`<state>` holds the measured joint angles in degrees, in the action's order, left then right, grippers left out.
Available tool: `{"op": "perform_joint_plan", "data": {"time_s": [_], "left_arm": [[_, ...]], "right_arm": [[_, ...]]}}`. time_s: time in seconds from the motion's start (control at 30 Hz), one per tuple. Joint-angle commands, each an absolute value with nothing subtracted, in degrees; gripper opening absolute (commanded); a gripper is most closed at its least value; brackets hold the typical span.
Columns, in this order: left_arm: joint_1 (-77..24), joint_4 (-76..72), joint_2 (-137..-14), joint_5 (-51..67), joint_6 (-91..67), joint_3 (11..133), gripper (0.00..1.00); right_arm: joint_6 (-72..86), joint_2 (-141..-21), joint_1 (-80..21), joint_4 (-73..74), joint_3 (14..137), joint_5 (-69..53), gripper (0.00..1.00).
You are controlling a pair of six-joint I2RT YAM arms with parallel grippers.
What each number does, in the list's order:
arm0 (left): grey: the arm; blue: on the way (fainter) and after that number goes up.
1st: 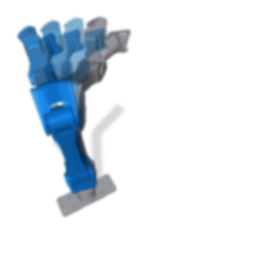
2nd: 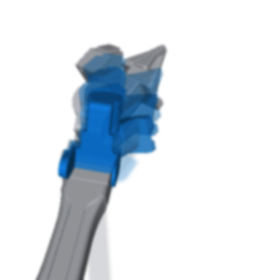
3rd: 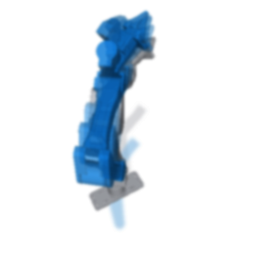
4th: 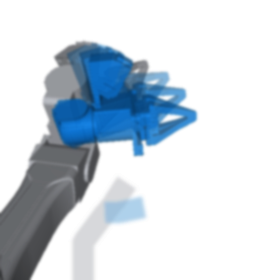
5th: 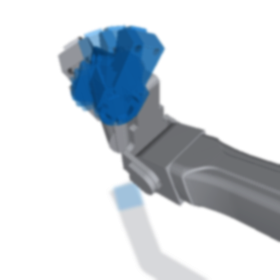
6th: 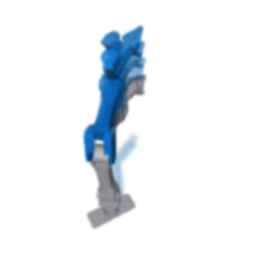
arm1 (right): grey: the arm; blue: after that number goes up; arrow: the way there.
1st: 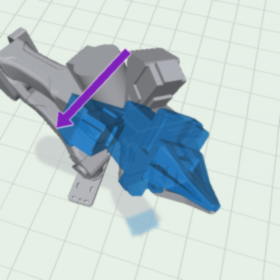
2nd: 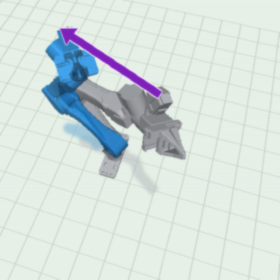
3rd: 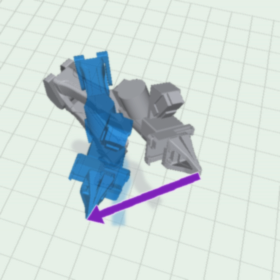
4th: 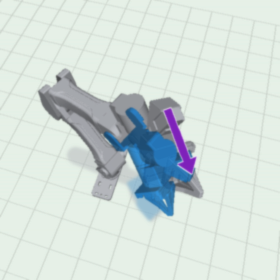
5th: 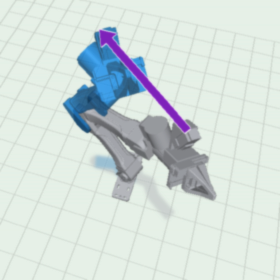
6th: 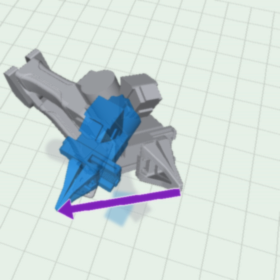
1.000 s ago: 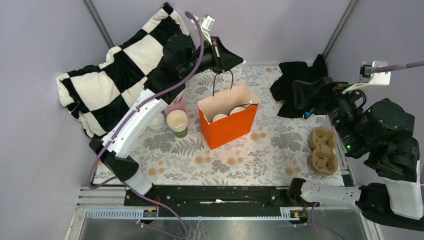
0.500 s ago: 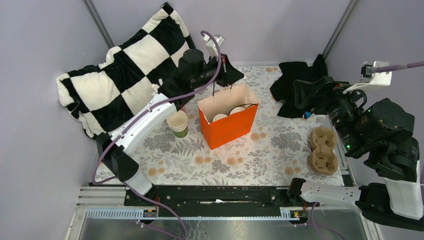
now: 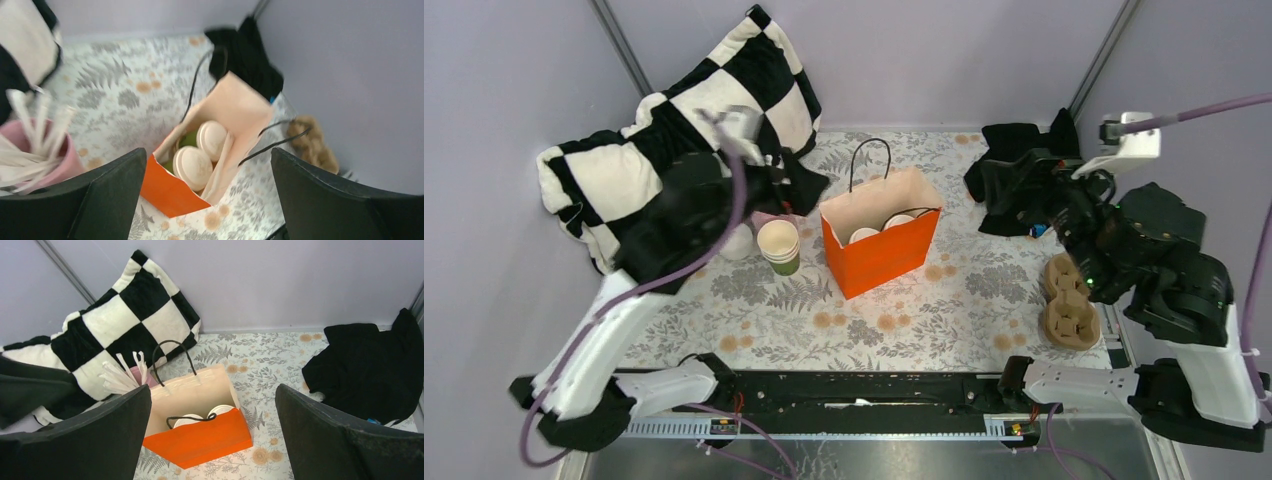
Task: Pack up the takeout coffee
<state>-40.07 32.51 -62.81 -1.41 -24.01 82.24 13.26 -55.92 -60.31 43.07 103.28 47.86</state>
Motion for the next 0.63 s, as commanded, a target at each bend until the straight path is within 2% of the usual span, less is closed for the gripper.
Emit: {"op": "perform_joint_plan", "data": {"time_s": [0.0, 0.27, 0.6], "left_arm": [[-40.1, 46.2, -58.8, -14.2, -26.8, 92.6, 0.99], [-40.1, 52.5, -58.8, -20.6, -28.8, 105.6, 0.99], [-40.1, 55.4, -58.6, -23.8, -28.8, 108.8, 0.99]], "right_arm": [[14.1, -57.4, -60.2, 43.0, 103.6, 45.4, 1.0], [14.7, -59.8, -60.2, 43.4, 107.4, 43.1, 1.0], [11.8, -60.7, -60.2, 38.7, 105.6, 45.8, 1.0]]}}
